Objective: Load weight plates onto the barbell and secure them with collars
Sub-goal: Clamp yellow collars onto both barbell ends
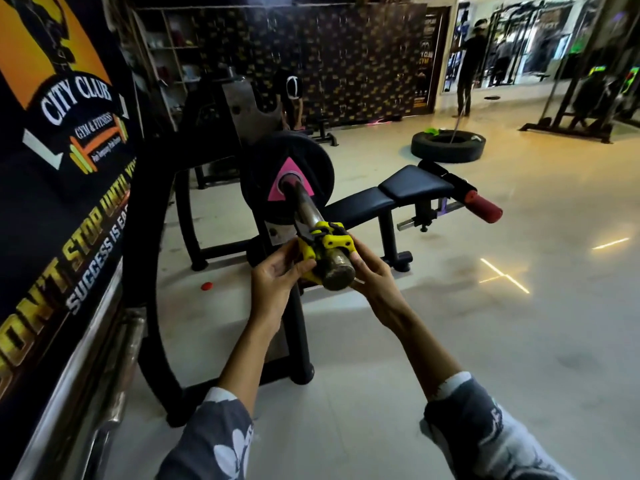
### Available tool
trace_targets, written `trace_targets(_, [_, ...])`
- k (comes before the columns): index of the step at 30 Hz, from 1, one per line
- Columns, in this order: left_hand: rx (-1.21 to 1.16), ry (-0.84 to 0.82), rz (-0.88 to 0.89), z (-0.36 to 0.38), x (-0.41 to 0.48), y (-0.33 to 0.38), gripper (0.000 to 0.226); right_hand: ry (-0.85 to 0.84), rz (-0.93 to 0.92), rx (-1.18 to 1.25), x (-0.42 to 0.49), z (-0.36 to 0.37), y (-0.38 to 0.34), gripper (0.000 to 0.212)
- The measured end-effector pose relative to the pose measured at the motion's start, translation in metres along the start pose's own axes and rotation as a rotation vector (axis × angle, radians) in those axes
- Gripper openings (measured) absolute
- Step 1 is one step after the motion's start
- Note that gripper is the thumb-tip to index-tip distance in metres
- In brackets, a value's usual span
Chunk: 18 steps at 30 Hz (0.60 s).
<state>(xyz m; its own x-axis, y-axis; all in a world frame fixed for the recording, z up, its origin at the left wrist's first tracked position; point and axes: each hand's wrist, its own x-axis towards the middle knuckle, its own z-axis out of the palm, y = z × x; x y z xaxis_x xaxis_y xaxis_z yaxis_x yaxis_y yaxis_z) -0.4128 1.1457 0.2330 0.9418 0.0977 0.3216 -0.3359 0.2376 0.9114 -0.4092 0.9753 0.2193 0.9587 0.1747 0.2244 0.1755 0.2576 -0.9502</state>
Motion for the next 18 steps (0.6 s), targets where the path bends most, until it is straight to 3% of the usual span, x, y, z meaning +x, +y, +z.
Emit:
trace_targets(5, [0.04, 0.008, -0.03, -0.014, 0.061, -0.017, 0.047, -0.033, 0.004, -0.107, 0.059, 0.0, 0.001, 0.038])
trace_targets(13, [0.234, 0.26, -0.064, -0.023, 0.177, -0.038, 0.026, 0.107, 0.1, -0.009, 0.18, 0.008, 0.016, 0.035])
trace_targets(18, [0.513, 0.27, 0.1, -0.031, 0.219, -0.041, 0.039, 0.074, 0.086, 0.025, 0.23, -0.002, 0.032, 0.036])
